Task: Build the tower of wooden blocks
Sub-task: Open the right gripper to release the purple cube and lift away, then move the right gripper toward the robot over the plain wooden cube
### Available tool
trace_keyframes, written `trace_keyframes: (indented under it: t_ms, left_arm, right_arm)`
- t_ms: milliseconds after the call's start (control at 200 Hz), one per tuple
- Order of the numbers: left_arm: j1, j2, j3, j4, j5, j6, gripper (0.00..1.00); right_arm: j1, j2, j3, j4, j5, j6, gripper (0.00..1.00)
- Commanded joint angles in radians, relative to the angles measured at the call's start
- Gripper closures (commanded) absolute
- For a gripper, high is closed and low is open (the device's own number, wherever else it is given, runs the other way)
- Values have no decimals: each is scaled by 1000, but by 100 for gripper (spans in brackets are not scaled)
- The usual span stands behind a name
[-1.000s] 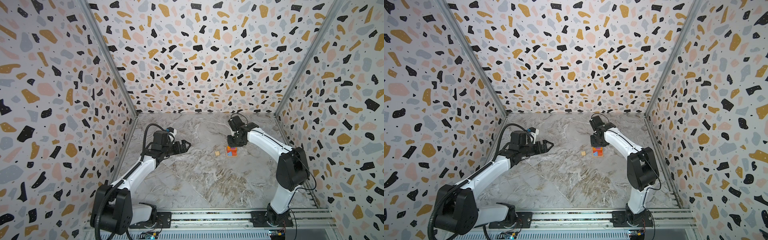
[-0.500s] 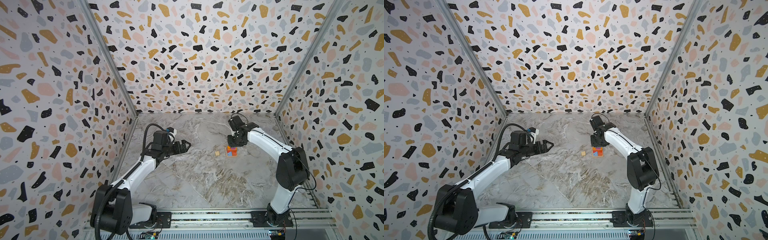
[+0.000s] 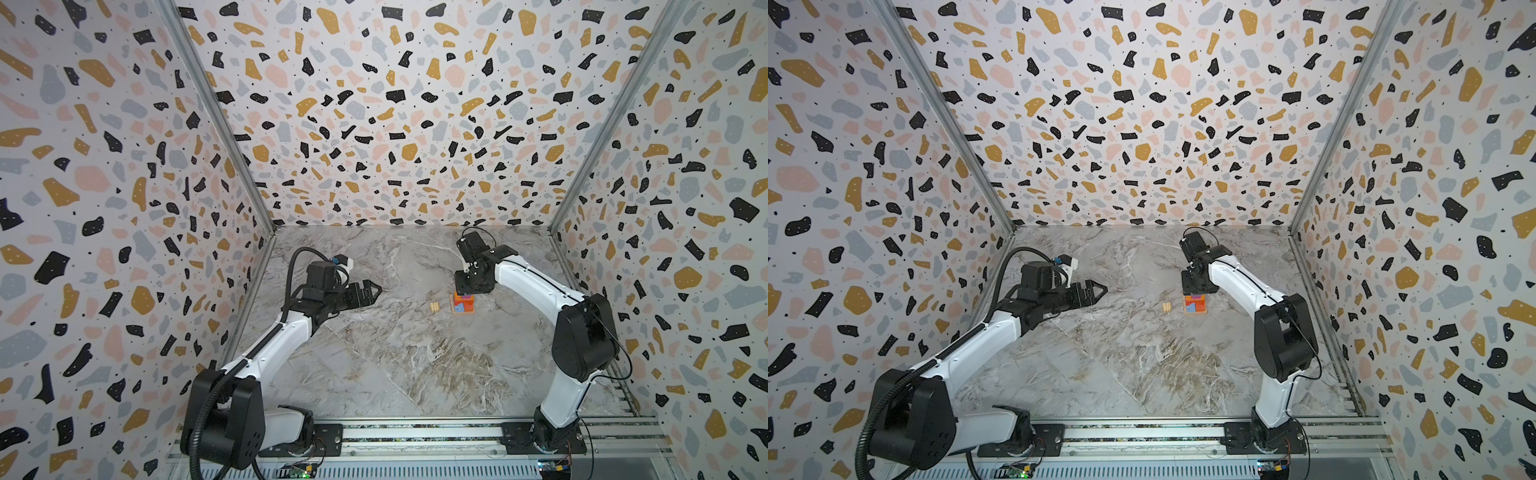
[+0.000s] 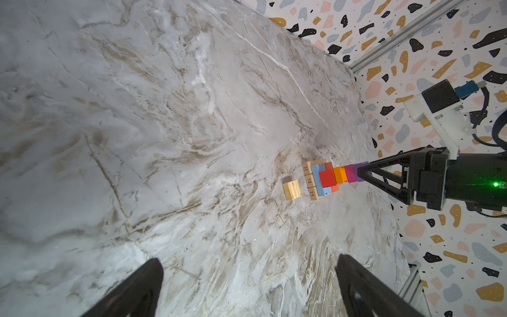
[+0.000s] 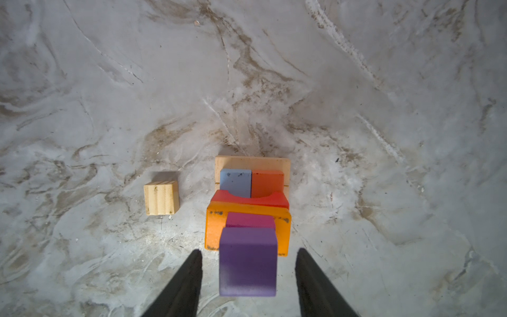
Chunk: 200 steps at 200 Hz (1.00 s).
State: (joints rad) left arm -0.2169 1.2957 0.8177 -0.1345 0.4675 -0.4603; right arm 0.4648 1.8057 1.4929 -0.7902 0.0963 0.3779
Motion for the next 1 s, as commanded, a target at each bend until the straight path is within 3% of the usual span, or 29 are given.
trace_keyframes:
  t_ms: [0, 125, 491, 781, 996]
  left_arm:
    - [4, -15, -6, 21, 10, 5, 0]
    - [4, -13, -4, 19, 11, 4, 0]
    - [4, -13, 0, 12, 1, 14, 0]
    - [4, -10, -1, 11, 0, 14, 0]
    - [4, -11, -2, 12, 3, 14, 0]
  right_arm:
    - [3, -41, 9, -5, 3, -12, 35]
    - [25, -87, 16, 0, 26, -35, 29]
    - [151, -127, 97, -56, 112, -105, 29]
    - [250, -74, 177, -79, 41, -71, 29]
    - [287, -16, 131, -10, 2, -41, 32]
